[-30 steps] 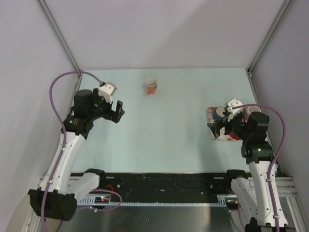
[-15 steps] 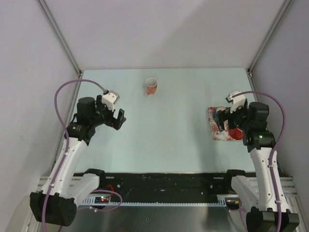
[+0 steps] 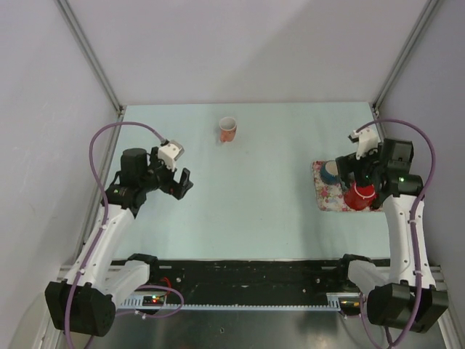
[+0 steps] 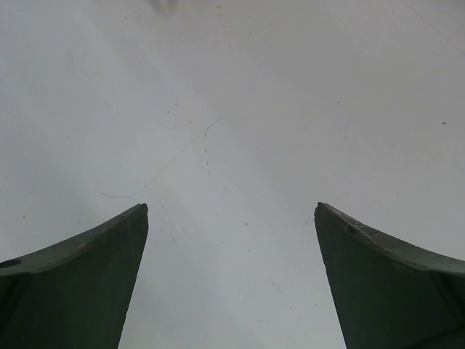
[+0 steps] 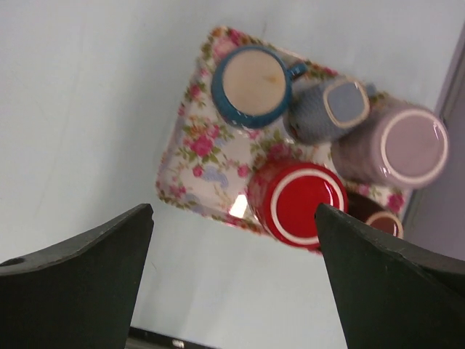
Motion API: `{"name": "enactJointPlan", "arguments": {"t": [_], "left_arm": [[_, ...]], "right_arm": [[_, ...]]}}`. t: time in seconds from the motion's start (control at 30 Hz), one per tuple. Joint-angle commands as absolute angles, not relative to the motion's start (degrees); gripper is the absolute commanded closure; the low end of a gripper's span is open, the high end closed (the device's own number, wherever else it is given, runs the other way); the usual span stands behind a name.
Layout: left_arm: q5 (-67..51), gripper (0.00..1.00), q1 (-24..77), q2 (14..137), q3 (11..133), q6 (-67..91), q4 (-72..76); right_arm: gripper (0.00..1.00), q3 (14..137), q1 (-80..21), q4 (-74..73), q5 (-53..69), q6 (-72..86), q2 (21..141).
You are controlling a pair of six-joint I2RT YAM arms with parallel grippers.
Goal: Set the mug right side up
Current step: Turn over the cup on the tray.
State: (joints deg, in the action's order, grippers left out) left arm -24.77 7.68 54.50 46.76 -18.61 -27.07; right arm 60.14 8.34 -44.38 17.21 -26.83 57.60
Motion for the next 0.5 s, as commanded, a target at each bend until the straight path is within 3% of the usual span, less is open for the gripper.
{"name": "enactJointPlan", "arguments": {"t": [0.0, 0.47], "left_arm": [[-27.50, 0.00, 7.34, 54.35, 46.45, -20.33, -24.30], [-31.63, 0.00, 7.25, 54.87, 45.12, -21.79, -24.16]], "right_arm": [[0.02, 63.03, 13.92, -52.18, 17.40, -32.55, 58.77], [0.09, 61.03, 29.59, -63.97, 23.73, -47.67, 60.52]]}}
